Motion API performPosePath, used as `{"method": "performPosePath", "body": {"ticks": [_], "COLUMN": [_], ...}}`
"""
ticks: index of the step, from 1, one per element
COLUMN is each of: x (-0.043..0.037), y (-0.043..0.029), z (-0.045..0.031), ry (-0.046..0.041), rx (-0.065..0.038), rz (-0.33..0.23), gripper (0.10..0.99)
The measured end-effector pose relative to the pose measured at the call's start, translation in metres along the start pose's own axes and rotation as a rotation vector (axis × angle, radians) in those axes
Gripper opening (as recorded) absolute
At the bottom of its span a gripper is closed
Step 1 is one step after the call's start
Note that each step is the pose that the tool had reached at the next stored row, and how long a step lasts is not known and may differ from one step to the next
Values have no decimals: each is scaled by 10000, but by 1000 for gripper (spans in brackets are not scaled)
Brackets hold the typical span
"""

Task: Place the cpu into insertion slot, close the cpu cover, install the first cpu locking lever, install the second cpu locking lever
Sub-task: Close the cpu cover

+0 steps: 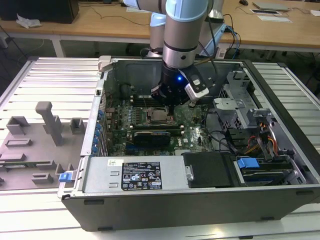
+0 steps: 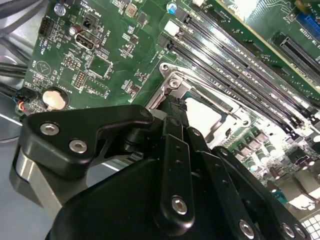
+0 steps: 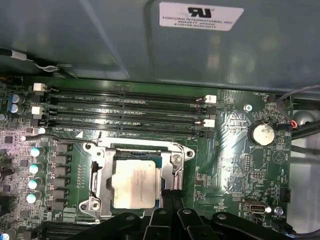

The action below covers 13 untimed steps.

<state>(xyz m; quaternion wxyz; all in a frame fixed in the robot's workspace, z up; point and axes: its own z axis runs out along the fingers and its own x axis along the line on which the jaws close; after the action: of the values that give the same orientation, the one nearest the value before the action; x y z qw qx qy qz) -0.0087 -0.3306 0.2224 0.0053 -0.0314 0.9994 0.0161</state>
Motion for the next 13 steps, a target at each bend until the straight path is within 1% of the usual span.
{"method": "performPosePath", "body": {"ticks": [1, 2, 6, 10, 13], "x": [9, 53, 179, 389, 449], "y": [0, 3, 11, 24, 27], "z": [0, 3, 10, 22, 27], "ry": [-6, -40, -107, -183, -190], "rx": [0, 0, 5, 5, 7], "rz": [2, -1, -4, -6, -6], "gripper": [106, 106, 106, 106, 106]}}
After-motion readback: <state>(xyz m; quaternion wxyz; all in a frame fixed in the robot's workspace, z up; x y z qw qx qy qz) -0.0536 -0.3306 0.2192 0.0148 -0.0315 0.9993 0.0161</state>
